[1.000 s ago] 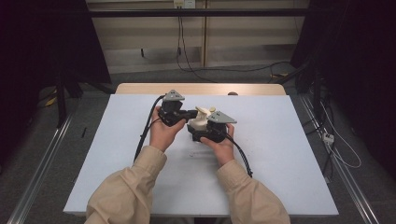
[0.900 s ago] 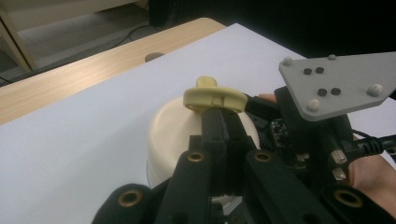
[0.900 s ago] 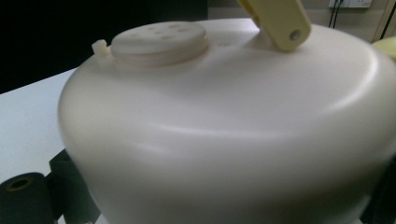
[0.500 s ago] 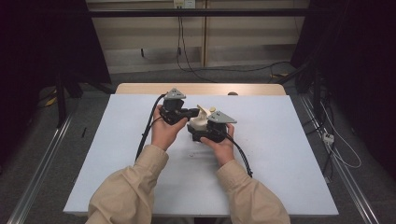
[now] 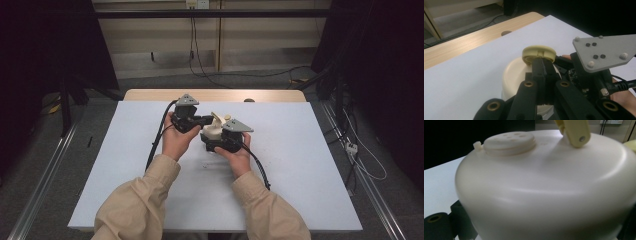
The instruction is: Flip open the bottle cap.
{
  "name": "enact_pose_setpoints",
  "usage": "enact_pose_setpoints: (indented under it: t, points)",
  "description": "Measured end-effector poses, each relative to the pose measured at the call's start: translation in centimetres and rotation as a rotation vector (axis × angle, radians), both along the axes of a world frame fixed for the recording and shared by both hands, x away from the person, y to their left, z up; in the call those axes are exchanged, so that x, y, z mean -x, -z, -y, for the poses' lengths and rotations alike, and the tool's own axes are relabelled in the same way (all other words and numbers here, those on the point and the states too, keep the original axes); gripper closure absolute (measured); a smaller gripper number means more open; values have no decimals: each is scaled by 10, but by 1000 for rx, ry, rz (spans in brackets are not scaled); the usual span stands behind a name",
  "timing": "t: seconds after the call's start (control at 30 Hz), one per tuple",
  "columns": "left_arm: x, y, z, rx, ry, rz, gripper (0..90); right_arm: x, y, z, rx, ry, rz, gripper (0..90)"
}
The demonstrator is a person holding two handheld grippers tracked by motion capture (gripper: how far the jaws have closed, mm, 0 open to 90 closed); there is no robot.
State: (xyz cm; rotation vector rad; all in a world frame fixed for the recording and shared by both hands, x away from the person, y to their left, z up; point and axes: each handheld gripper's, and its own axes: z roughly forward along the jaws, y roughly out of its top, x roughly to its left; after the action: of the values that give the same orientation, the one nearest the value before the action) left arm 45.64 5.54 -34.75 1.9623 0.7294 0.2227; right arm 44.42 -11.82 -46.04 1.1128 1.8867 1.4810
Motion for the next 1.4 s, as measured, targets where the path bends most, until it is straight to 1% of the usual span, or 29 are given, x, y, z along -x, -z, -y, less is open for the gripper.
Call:
enact_pose_setpoints:
  t: [0.07, 0.4, 0.43, 0.47, 0.6, 0.73, 1.07, 1.4]
  points:
    - [0, 0, 1, -4, 1, -4, 900, 0, 0, 0, 0, 0, 0, 62]
    - [-2, -3, 2, -2, 3, 4, 900, 0, 0, 0, 0, 0, 0, 62]
    - [-2, -3, 3, 5, 0, 2, 900, 0, 0, 0, -1, 0, -1, 63]
    - [-2, -3, 3, 0, 5, 2, 900, 0, 0, 0, -1, 0, -1, 62]
    - [-3, -4, 4, 2, 8, 2, 900, 0, 0, 0, 0, 0, -1, 62]
    - [-4, -4, 6, -6, 8, 3, 900, 0, 0, 0, -1, 0, -1, 62]
    - [-5, -2, 9, -3, 1, -2, 900, 0, 0, 0, -1, 0, -1, 62]
    - [-7, -3, 11, -8, -2, 5, 900, 0, 0, 0, -1, 0, -1, 62]
